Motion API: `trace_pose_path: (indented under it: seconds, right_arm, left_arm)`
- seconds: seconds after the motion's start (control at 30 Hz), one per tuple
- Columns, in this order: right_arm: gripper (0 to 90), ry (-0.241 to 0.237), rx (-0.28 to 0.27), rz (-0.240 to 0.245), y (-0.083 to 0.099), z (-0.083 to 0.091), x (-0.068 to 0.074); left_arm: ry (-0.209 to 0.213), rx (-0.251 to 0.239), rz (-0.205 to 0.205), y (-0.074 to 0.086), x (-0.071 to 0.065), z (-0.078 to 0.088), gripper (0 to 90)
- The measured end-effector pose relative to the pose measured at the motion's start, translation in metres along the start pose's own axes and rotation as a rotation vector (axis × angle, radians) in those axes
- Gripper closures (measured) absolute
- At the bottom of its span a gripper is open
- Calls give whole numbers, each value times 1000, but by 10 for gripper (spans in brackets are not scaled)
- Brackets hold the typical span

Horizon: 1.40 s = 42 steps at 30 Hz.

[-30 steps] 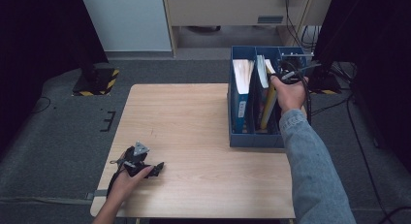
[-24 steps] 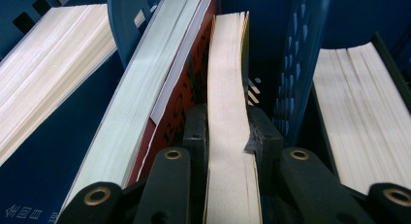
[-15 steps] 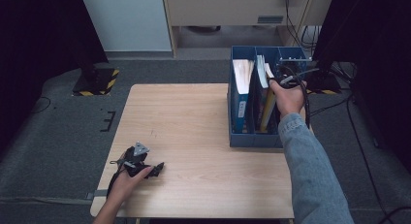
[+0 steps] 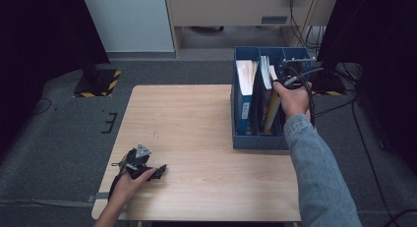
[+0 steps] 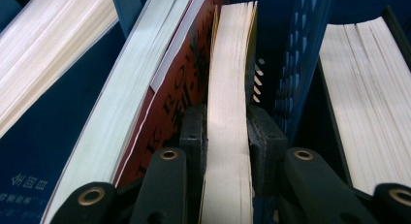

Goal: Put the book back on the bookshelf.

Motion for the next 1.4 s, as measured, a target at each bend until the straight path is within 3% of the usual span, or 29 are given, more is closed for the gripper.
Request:
trace_pose_path:
  seconds: [0.6,0.97,1.4]
  right_arm:
    - [742,17,13,20,0,3,4]
    - [746,27,-54,11,-10,3,8]
    - [740,35,-53,5,-12,-9,10]
  left_arm:
    - [-1,1,0,0,0,0,0]
    - [0,1,0,0,0,0,0]
    - [1,2,-1,0,-1,0,0]
Point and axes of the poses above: each handheld gripper's, and its own axes: z roughly backward along the jaws, y roughly out of its underside, x roughly to its left, the point moved 4 cm from there along -z, roughly forward along the jaws, and after that the axes turned 8 degrees about -z, right-handed, at the moved point
